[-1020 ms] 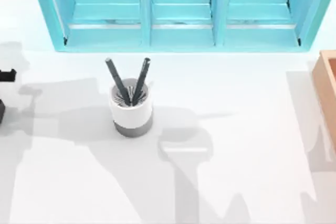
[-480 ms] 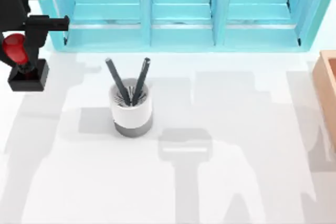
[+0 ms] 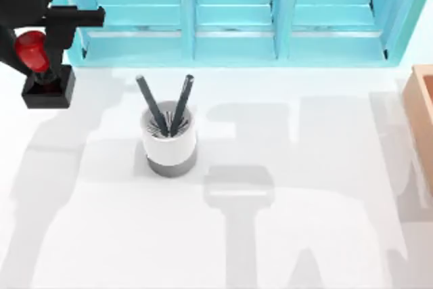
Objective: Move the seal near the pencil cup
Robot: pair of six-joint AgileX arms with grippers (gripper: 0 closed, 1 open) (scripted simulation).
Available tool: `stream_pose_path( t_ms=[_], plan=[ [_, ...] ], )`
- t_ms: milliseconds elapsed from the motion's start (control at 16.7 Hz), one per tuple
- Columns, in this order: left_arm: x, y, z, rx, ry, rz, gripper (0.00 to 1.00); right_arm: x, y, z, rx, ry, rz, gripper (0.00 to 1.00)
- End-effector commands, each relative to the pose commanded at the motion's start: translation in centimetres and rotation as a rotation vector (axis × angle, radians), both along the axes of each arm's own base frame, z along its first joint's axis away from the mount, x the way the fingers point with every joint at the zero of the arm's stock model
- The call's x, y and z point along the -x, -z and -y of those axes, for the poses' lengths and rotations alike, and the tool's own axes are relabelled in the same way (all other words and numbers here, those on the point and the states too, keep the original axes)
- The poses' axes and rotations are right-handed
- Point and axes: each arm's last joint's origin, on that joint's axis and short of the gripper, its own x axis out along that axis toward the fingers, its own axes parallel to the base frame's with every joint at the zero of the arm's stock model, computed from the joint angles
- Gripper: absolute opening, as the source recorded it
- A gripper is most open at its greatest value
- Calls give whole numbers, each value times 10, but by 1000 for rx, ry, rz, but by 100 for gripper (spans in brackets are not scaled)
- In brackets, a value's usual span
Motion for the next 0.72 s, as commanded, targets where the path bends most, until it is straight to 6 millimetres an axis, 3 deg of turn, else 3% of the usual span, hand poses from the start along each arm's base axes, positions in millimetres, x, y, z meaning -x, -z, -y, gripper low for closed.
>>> stream_pose_path(
  t_ms=[480,720],
  plan=[
    [-10,-5,50,2,-2,0,0,0,0,0,0,0,0,100],
    [-10,-6,53,2,-2,3,0,0,0,0,0,0,0,100]
  ],
)
